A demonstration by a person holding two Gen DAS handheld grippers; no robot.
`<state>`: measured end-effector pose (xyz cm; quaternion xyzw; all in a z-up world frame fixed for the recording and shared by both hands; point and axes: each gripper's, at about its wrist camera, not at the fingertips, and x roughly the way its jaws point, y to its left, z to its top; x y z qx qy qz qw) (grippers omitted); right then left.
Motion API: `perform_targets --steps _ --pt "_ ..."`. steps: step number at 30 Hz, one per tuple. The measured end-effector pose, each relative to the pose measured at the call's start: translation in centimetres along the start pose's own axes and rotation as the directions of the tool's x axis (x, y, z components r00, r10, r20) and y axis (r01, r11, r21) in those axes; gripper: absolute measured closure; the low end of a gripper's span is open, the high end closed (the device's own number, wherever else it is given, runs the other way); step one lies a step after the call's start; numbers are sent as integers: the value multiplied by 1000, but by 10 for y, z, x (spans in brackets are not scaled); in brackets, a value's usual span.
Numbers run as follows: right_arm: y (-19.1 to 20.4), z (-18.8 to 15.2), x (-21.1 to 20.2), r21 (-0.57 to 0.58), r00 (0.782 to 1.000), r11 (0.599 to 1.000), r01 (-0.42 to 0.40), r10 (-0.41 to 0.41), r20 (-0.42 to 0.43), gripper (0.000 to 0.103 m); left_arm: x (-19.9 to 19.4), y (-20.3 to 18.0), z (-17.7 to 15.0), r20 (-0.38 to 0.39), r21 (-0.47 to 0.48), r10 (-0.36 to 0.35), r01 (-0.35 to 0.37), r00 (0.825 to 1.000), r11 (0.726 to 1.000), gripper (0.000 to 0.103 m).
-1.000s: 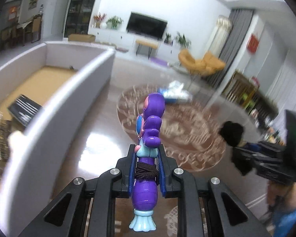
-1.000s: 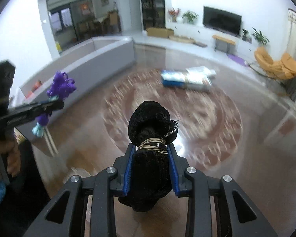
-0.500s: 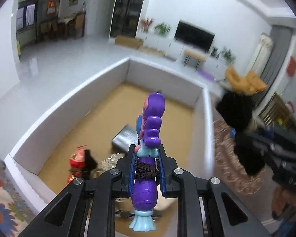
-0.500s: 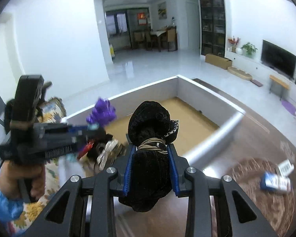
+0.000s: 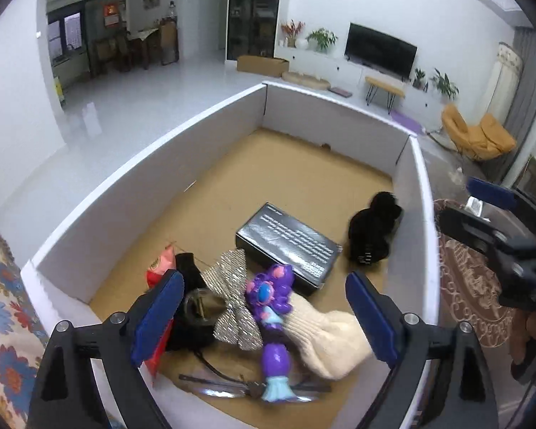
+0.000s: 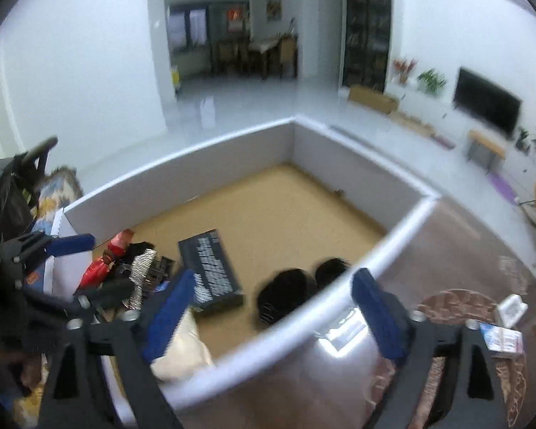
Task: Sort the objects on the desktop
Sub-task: 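Return both tools over the table toward the blue-white box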
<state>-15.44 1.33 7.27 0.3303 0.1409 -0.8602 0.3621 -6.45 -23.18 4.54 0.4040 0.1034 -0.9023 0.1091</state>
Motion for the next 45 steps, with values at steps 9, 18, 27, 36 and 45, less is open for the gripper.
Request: perform_targets --steps 9,18,27,36,45 --pt "-123 -173 -55 107 966 963 248 -239 -95 0 -68 -95 -45 113 115 -273 261 955 959 10" --pt "-223 -269 -103 355 923 859 370 -297 -242 0 -9 -220 -105 -46 342 -298 295 953 892 0" --pt "-228 -264 -92 335 896 840 427 -344 -281 0 67 -252 -100 -140 251 -254 282 957 926 0" --pt "-230 -270 -92 344 899 839 422 -337 -281 0 89 -275 -103 -153 370 -148 195 977 908 0" --pt "-229 -268 -90 341 896 837 427 -342 -282 0 86 -275 -105 -145 369 -154 198 977 908 0"
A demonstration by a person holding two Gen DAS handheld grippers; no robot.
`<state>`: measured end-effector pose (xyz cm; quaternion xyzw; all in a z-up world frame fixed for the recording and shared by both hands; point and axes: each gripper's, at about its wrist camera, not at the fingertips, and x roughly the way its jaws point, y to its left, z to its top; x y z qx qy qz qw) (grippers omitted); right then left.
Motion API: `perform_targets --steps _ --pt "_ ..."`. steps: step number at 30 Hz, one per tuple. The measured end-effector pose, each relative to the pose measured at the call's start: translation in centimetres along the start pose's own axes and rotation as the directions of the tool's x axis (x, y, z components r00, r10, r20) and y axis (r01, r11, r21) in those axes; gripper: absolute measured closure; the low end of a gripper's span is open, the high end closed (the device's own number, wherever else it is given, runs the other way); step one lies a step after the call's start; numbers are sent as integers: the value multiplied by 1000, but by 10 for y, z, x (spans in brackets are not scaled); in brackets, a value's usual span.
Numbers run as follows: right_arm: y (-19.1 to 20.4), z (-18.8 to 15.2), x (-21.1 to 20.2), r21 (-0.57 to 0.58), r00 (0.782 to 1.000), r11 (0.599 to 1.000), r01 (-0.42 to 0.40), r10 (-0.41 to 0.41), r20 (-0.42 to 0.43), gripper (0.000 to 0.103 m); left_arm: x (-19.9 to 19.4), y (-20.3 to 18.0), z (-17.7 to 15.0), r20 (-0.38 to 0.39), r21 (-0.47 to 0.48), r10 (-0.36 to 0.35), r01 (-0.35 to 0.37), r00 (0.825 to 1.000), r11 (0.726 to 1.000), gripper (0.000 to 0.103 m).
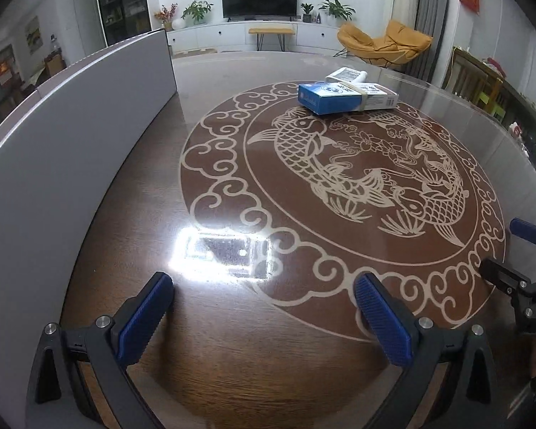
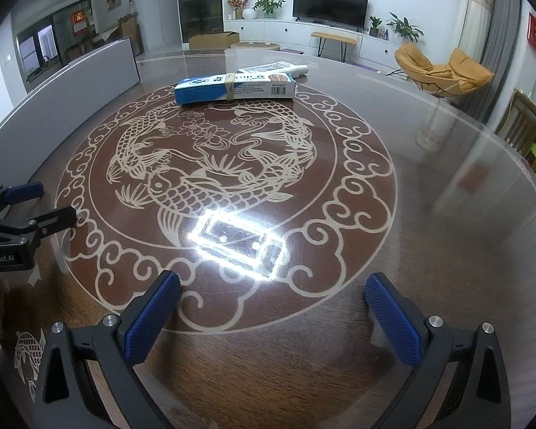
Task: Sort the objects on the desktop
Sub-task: 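Return both tools over the table toward the blue-white box, then pick up the white lotion bottle with right tool and set it down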
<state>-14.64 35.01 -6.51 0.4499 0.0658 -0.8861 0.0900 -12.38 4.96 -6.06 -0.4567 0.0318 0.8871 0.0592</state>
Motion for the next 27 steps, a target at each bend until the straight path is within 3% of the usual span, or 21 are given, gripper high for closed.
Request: perform_targets --steps 9,12,19,24,27 --pt "-3 8 6 -7 999 999 -33 33 -11 0 0 0 0 0 0 0 0 1000 1000 0" --pt "-22 42 34 -28 999 999 -42 42 -18 0 -1 0 0 0 0 0 0 1000 1000 0" --pt "-95 133 106 198 993 973 121 -117 -31 0 0 0 0 0 0 0 0 1000 1000 0" --pt "-96 168 130 275 984 945 178 -173 -44 0 -1 0 0 0 0 0 0 1000 1000 0" --pt "-73 184 140 196 994 974 111 -108 -25 0 0 0 0 0 0 0 0 1000 1000 0"
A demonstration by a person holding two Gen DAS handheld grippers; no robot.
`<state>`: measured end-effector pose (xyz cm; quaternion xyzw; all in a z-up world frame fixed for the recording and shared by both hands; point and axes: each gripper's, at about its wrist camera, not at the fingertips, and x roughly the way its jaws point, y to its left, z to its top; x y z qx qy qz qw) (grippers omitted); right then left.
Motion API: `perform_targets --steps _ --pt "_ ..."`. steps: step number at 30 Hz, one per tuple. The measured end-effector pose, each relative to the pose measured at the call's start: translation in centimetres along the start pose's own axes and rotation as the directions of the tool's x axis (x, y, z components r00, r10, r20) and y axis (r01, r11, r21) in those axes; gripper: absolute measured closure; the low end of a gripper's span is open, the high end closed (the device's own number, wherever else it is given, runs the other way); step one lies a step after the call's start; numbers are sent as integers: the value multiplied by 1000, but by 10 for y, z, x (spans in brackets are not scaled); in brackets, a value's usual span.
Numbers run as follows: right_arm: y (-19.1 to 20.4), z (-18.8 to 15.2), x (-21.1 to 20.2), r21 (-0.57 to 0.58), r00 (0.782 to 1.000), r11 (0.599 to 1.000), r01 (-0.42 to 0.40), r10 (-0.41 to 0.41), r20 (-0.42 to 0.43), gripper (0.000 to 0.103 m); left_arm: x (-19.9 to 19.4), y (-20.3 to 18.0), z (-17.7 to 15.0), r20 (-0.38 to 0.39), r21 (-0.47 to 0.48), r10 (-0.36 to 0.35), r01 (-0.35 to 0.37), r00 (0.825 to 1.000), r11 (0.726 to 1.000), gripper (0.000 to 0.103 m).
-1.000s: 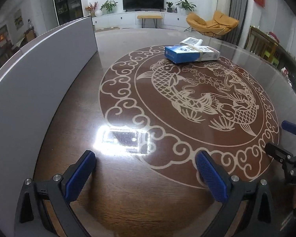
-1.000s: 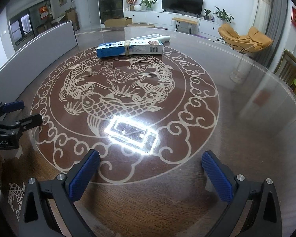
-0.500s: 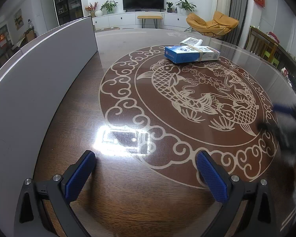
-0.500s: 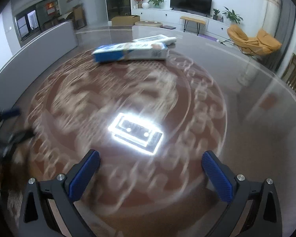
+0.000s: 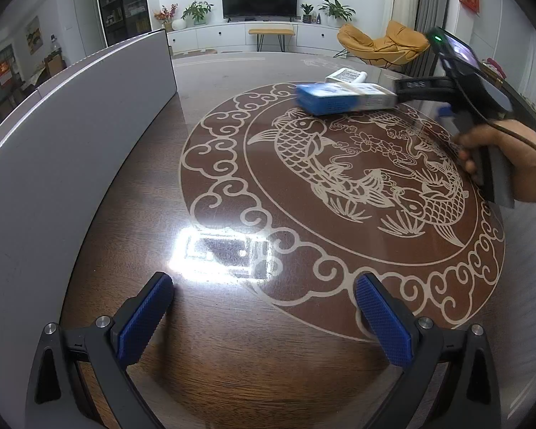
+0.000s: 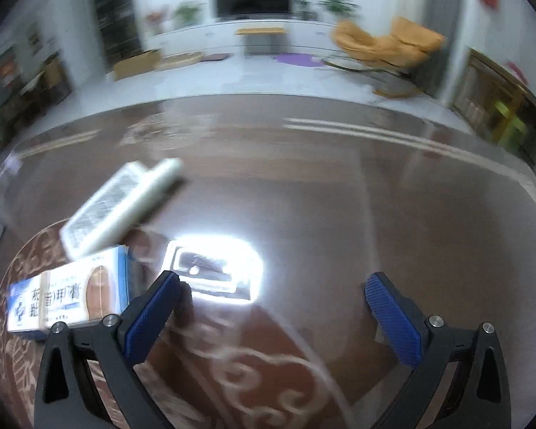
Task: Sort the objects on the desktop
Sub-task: 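Pick up the white lotion bottle with right tool and set it down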
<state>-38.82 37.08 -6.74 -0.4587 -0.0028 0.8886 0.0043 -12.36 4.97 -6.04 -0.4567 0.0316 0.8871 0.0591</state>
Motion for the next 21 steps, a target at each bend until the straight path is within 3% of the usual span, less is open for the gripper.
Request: perform_targets --steps 3,5,7,8,9,11,13,15,17,21 --pt "39 -7 -3 -192 991 972 -134 136 -4 0 0 0 0 0 0 0 0 1000 1000 0" --pt "59 -21 -13 -329 970 914 -236 239 -32 0 0 0 1 -1 -1 -2 2 1000 1000 0" --pt "85 -44 -29 -485 935 805 -341 344 -88 1 -2 1 0 -1 -1 -2 2 1000 1000 0" --pt "90 -51 -34 -517 927 777 -360 363 -100 1 -2 0 0 -1 -1 -2 2 1000 1000 0" --pt "91 -55 -37 -520 926 775 -360 363 -101 1 -2 1 0 -1 -1 -2 2 1000 1000 0" --pt "78 -51 -34 -409 949 859 -308 306 -73 1 -2 0 0 -1 0 -2 2 1000 1000 0" --pt "53 -36 -27 -191 965 946 -261 259 -39 1 -2 0 1 -1 0 -3 3 1000 1000 0" --pt "33 -17 -20 45 961 961 -273 275 -32 0 -2 1 1 -1 -1 -3 3 1000 1000 0" --pt "34 -2 -11 136 968 964 -230 240 -66 0 -2 1 1 -1 -1 -3 3 1000 1000 0" --pt "70 27 9 109 981 986 -127 141 -133 0 -1 1 1 -1 -1 -3 3 1000 1000 0"
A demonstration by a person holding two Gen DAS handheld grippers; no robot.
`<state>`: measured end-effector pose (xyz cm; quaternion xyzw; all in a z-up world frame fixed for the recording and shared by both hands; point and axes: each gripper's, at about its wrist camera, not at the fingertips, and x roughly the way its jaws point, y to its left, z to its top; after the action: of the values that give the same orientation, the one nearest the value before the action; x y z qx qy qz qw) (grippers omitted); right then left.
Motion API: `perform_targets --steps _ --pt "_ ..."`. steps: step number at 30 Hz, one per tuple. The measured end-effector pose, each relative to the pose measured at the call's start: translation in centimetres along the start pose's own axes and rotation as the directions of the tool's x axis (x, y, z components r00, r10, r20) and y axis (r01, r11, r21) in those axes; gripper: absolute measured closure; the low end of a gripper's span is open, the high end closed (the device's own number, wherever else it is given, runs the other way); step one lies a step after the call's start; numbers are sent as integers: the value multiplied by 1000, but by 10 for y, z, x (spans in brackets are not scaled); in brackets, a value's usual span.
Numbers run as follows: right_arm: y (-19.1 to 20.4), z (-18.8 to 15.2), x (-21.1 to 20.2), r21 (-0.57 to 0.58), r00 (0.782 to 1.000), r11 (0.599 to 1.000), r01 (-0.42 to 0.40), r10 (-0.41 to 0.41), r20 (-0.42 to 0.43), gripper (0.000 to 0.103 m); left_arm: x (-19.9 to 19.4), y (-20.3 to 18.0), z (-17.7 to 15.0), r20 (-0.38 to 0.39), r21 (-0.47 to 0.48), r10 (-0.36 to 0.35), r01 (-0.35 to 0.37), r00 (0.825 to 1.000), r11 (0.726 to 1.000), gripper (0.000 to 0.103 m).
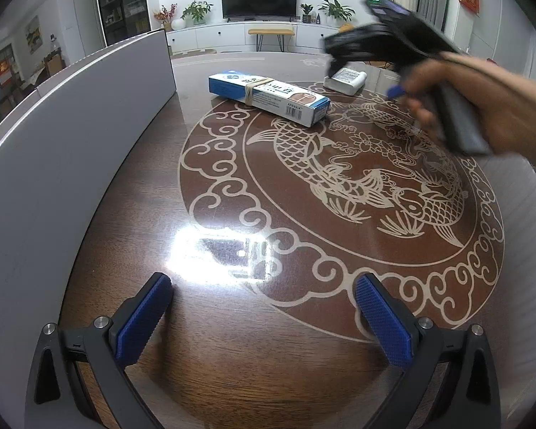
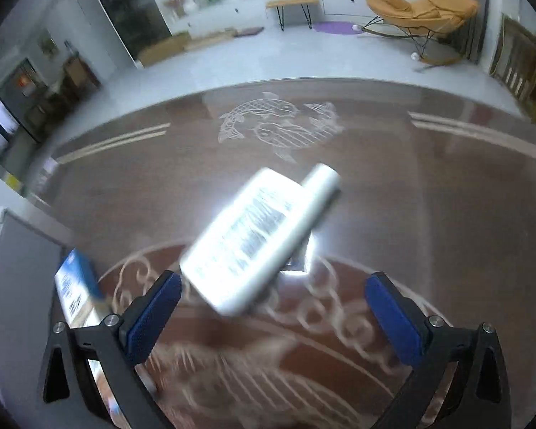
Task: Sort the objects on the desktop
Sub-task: 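Pick up the white lotion bottle with right tool and set it down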
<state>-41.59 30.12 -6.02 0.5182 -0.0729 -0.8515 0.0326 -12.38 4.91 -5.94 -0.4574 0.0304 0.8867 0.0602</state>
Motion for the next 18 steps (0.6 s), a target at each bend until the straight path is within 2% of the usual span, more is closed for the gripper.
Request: perform_targets --steps 3,6,7,8,9,14,18 --pt "19 11 10 6 997 997 81 -81 5 0 0 0 0 0 0 0 0 1000 1000 0" --pt "30 16 15 -50 995 994 96 -95 22 2 0 0 0 0 -1 0 0 1000 1000 0" --pt "32 14 14 -88 992 989 121 -118 39 19 0 0 0 0 -1 0 0 1000 1000 0" --pt "34 13 9 -119 990 985 126 -118 74 42 0 0 0 0 -1 0 0 1000 1000 0" --pt "34 10 6 -131 991 985 113 -102 89 49 0 0 0 0 0 1 -1 1000 1000 0" --pt "20 -30 -14 -218 992 973 80 -57 109 51 0 0 0 0 -1 1 -1 1000 1000 0" --pt "-12 -101 -52 -308 993 951 32 5 118 51 0 0 0 0 -1 1 -1 1000 1000 0"
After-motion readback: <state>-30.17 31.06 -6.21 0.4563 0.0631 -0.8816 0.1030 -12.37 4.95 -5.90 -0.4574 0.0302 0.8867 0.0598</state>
